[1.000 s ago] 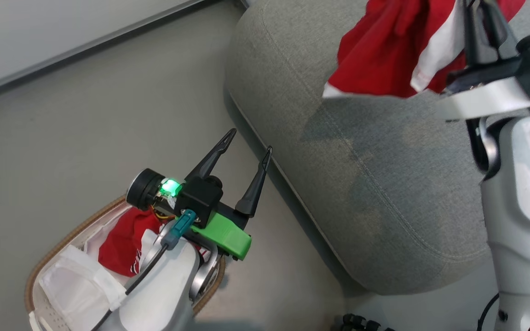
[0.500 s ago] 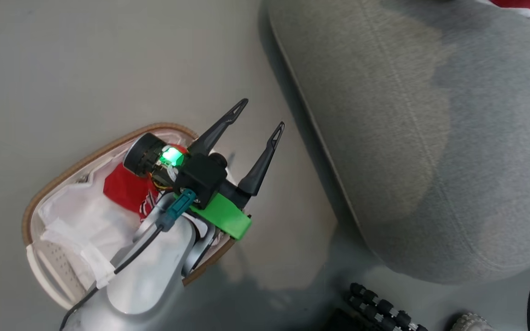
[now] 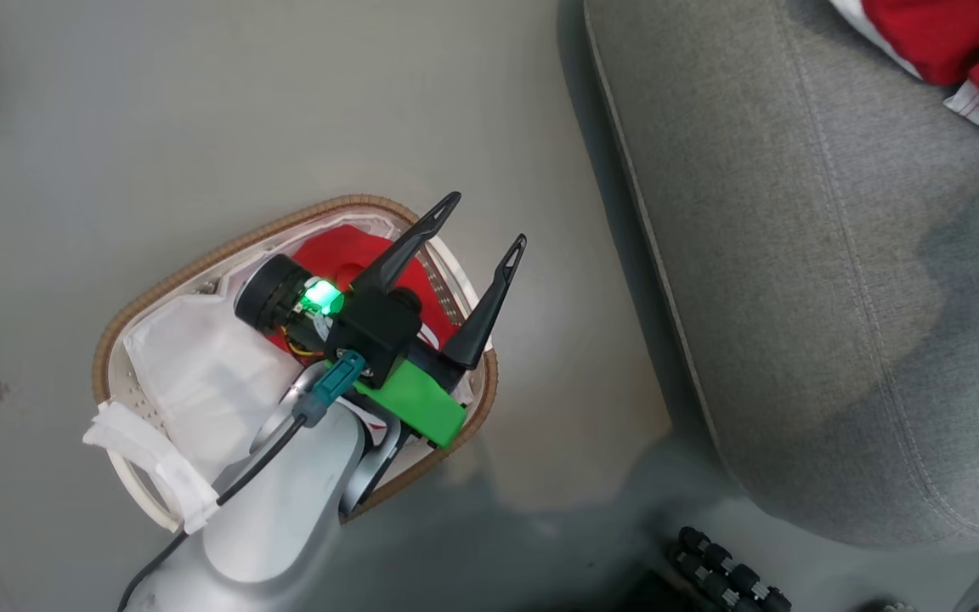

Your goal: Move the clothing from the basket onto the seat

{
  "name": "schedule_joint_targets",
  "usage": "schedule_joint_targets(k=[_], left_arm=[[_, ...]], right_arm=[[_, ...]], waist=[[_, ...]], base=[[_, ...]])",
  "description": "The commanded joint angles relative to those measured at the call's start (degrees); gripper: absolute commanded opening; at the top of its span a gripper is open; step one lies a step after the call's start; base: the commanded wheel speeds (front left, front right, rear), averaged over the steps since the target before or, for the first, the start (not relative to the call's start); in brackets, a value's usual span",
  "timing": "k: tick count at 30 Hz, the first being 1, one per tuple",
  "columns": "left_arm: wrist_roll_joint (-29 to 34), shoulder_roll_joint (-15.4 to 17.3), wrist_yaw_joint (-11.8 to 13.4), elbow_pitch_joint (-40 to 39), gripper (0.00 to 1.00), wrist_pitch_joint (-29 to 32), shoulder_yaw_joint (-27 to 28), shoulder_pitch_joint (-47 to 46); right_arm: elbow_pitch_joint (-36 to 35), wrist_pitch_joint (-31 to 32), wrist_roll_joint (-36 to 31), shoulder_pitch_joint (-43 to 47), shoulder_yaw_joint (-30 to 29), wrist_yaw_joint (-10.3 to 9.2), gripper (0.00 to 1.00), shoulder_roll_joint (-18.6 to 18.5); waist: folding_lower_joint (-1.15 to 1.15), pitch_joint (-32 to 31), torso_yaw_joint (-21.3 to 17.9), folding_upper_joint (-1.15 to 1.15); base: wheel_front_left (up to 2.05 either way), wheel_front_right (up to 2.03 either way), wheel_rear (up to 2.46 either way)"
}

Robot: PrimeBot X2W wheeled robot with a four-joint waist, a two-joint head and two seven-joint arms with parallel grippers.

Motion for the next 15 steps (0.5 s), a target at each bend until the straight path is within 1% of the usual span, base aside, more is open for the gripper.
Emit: schedule_joint_targets(k=[1,8,11,15], left_arm=[[-0.22,-0.18,-0.13,0.34,1.0,0.03,0.54,1.11],[-0.31,-2.34,-0.13,0.97,1.0,0.04,2.27,3.83],[-0.13,-3.38,-0.13,1.31,1.0,0.03,2.05,5.24],[-0.03,-4.59,-0.13,1.78,1.0,0.03,3.2,7.54]], right_arm=[[-1.04,-0.14,0.8,2.18,-0.14,-0.08,1.0,0.2],[-5.04,-0.13,2.24,8.83,1.95,-0.08,1.0,1.36],[-6.94,-0.14,3.12,10.65,4.71,-0.08,1.0,1.44],[-9.28,-0.14,4.65,12.39,9.57,-0.08,1.0,1.19]], waist=[[-0.01,-2.86,-1.26,0.0],[-0.01,-8.71,-1.72,0.0],[-0.01,-11.65,-1.24,0.0],[-0.01,-15.65,-0.29,0.0]], base=[[0.0,0.0,0.0],[0.0,0.0,0.0],[0.0,0.0,0.0],[0.0,0.0,0.0]])
